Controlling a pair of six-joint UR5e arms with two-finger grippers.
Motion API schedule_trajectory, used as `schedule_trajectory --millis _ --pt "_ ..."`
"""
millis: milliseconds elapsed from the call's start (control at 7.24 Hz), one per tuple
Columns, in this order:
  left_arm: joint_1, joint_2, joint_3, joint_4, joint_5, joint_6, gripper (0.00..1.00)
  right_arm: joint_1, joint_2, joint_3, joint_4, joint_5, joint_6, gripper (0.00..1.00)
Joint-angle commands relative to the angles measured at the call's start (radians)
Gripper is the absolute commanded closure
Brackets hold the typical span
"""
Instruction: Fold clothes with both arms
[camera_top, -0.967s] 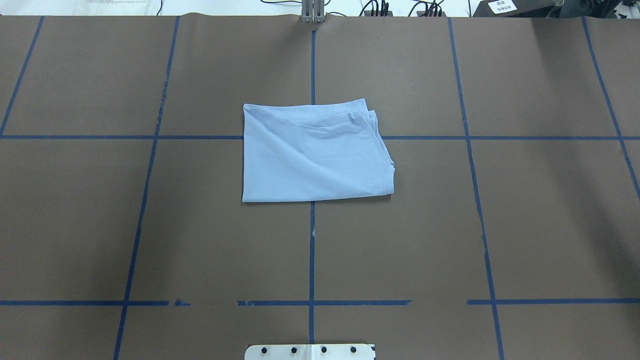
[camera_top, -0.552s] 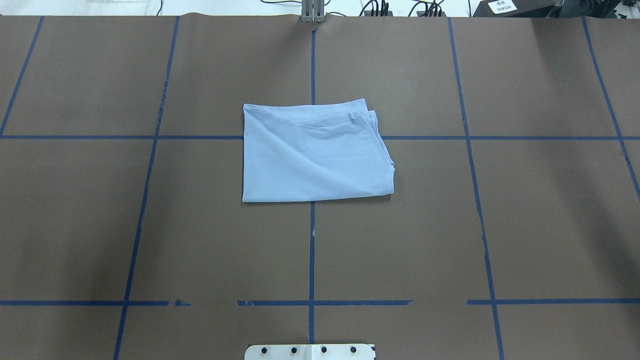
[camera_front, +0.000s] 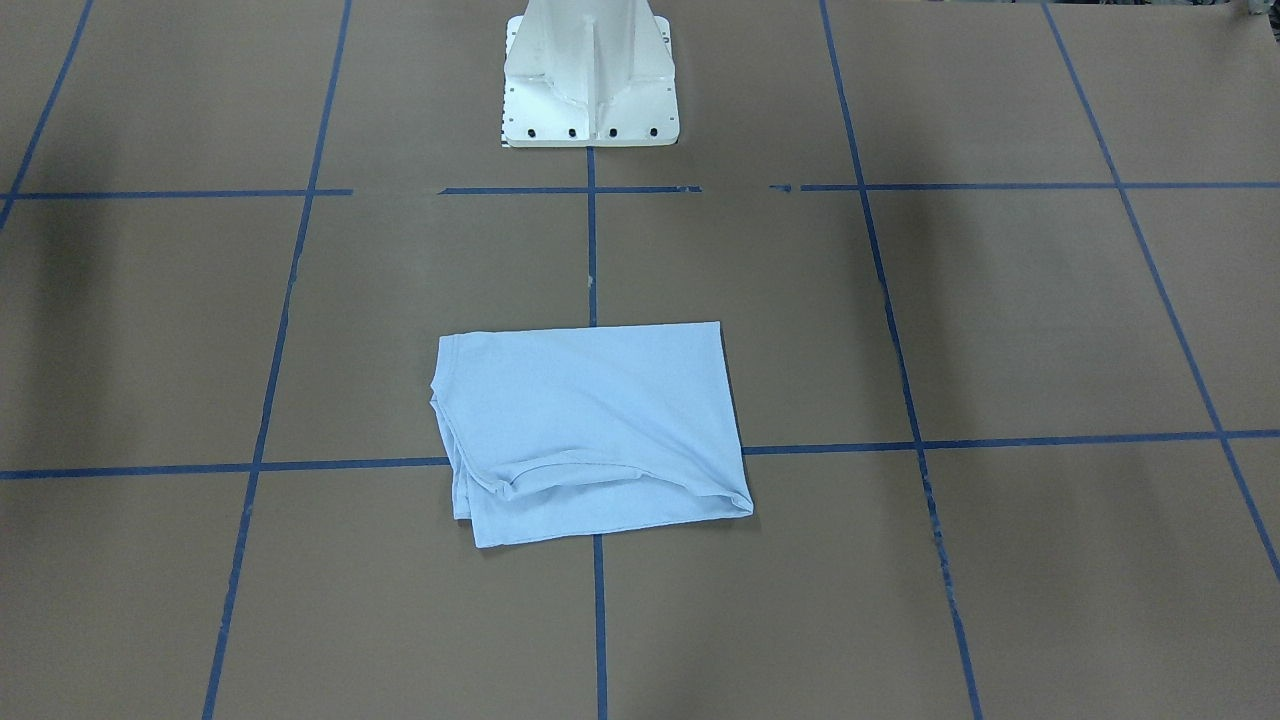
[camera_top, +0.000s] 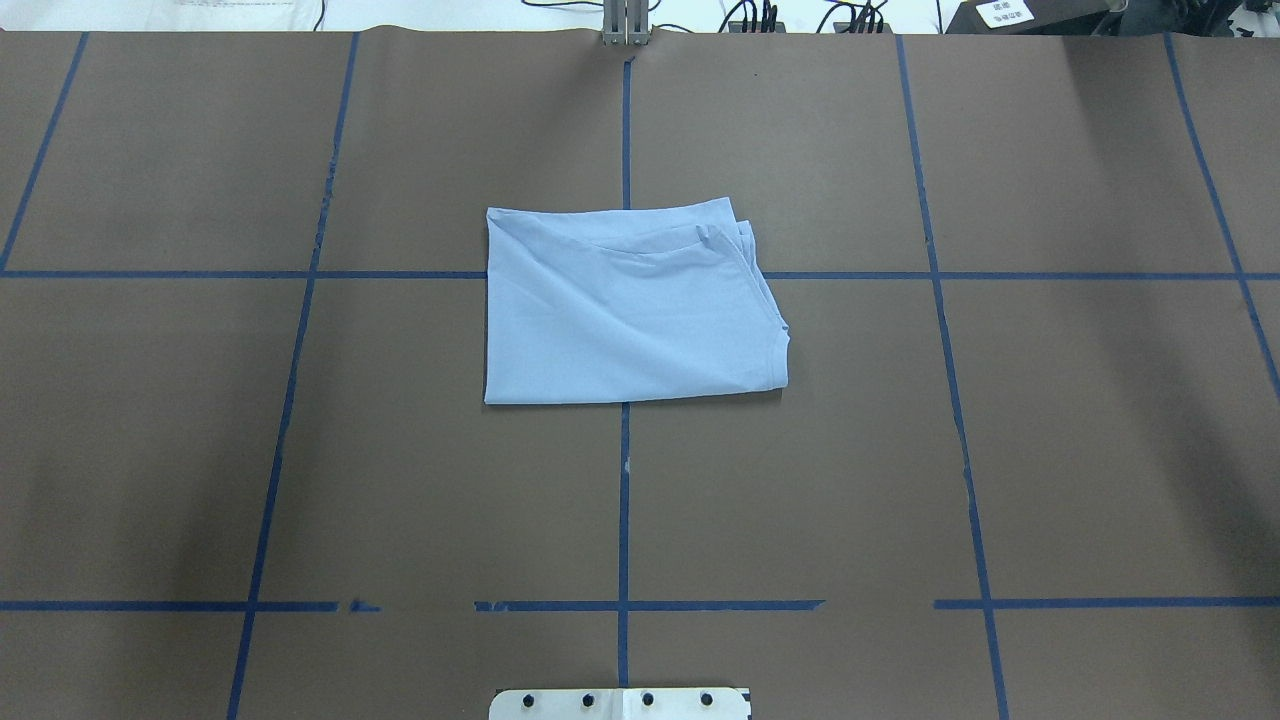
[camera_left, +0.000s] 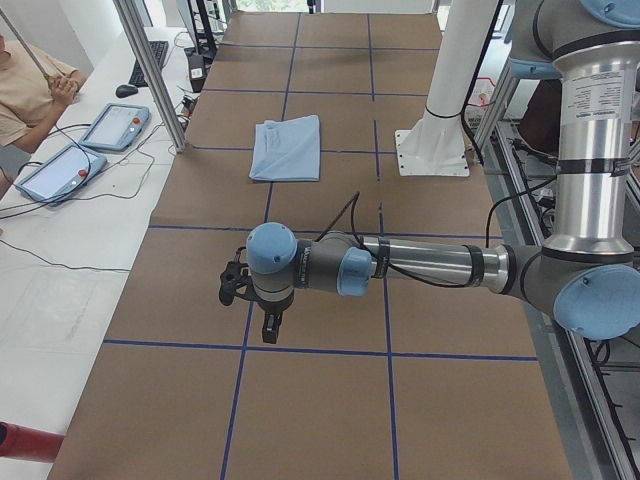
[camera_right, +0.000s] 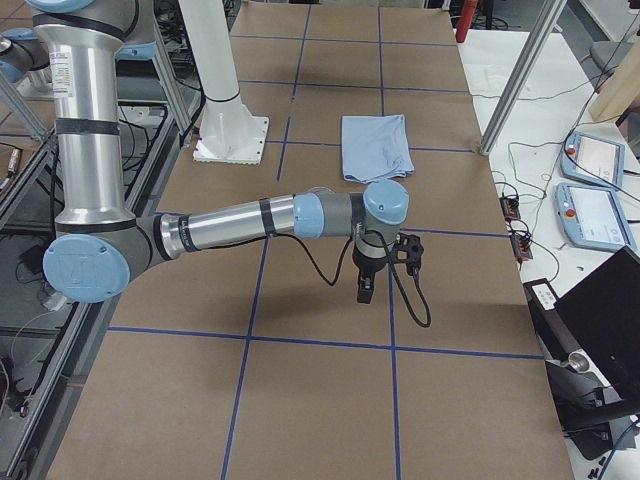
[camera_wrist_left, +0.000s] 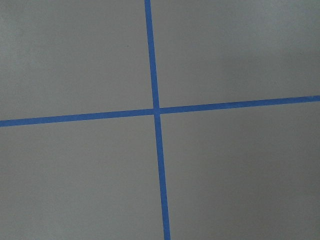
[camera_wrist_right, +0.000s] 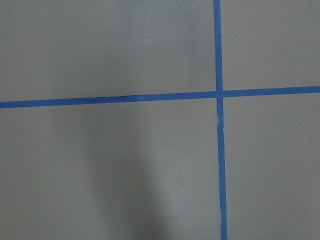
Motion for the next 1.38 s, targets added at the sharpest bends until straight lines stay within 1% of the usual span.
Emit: schedule_trajectory --millis 0,829,1105,1243 --pt "-0.001 0.002 0.004 0.0 -0.005 -0.002 0.0 0.0 0.001 0.004 0.004 0.0 0.0 0.0" --pt "-0.003 -0.002 -0.01 0.0 -0.005 -0.003 0.0 0.0 -0.001 -0.001 0.004 -0.001 -0.001 0.0" --pt "-0.007 -0.004 -0.013 0.0 -0.002 -0.002 0.0 -0.002 0.001 -0.037 0.005 0.0 -0.001 0.0" --pt "-0.016 -0.01 -0.013 0.0 0.001 0.0 0.0 -0.002 0.001 -0.071 0.005 0.0 -0.003 0.0"
